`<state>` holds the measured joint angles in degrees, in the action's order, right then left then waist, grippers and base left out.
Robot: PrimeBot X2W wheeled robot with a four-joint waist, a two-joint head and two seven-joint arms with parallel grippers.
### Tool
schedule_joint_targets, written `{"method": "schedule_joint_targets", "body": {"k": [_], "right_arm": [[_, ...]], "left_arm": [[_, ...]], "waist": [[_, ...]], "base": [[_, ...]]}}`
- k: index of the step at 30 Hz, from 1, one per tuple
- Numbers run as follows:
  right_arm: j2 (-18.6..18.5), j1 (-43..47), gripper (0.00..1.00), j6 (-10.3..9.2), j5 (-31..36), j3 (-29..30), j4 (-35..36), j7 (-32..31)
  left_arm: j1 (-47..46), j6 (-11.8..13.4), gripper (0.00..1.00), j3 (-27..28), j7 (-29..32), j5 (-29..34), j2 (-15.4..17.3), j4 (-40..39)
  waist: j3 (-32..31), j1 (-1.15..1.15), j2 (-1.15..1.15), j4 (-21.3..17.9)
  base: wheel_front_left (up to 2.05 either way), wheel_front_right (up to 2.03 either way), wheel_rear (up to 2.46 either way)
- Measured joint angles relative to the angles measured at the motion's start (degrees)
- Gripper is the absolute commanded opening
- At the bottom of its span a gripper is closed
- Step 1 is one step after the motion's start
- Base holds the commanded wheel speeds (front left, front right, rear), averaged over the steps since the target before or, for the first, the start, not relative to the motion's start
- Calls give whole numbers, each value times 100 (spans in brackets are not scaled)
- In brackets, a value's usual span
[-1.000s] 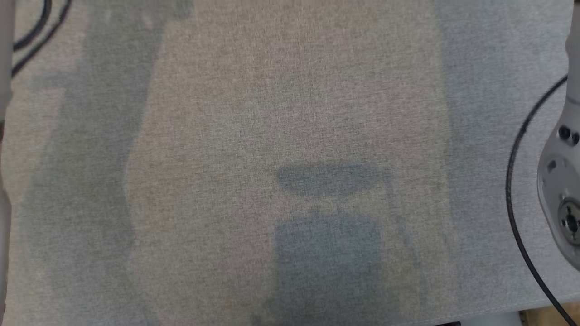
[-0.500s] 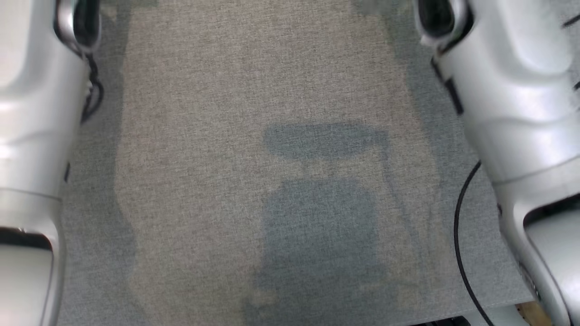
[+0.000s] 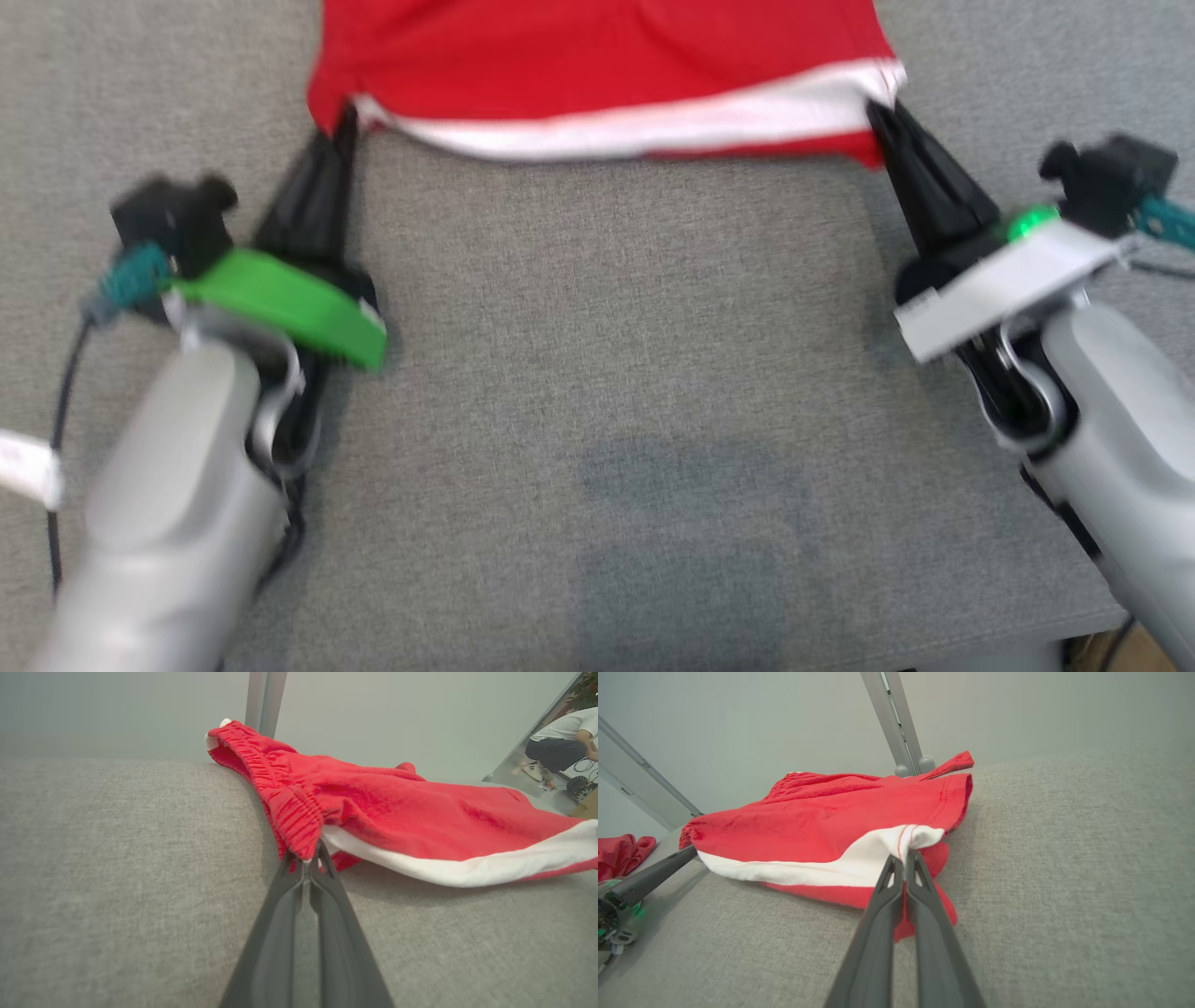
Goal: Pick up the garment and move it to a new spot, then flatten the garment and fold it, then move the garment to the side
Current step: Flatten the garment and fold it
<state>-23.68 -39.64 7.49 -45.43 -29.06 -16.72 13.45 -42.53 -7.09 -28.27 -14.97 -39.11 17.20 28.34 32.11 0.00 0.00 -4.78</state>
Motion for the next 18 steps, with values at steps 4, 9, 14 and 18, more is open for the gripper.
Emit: {"method": "schedule_joint_targets", "body": {"k": [4, 9, 14, 18], "right_arm": [[-410, 1019, 0, 1, -145, 210, 558, -12], [-557, 2349, 0, 5, -371, 580, 1299, -81], [-714, 3695, 0, 5, -515, 927, 1916, -205], [-716, 4482, 0, 4, -580, 1235, 2429, -365]], "left_arm": [[1365, 383, 0, 103, 312, -443, 120, -968], [3181, 1090, 0, 121, 624, -800, 296, -2417], [4556, 1658, 0, -2, 827, -1080, 330, -3506], [4987, 1894, 0, -69, 934, -1180, 307, -4068]], "waist": [[-414, 0, 0, 8], [-916, 0, 0, -7], [-1368, 0, 0, -39], [-1660, -1, 0, -43]], "base": [[0, 0, 0], [0, 0, 0], [0, 0, 0], [0, 0, 0]]}}
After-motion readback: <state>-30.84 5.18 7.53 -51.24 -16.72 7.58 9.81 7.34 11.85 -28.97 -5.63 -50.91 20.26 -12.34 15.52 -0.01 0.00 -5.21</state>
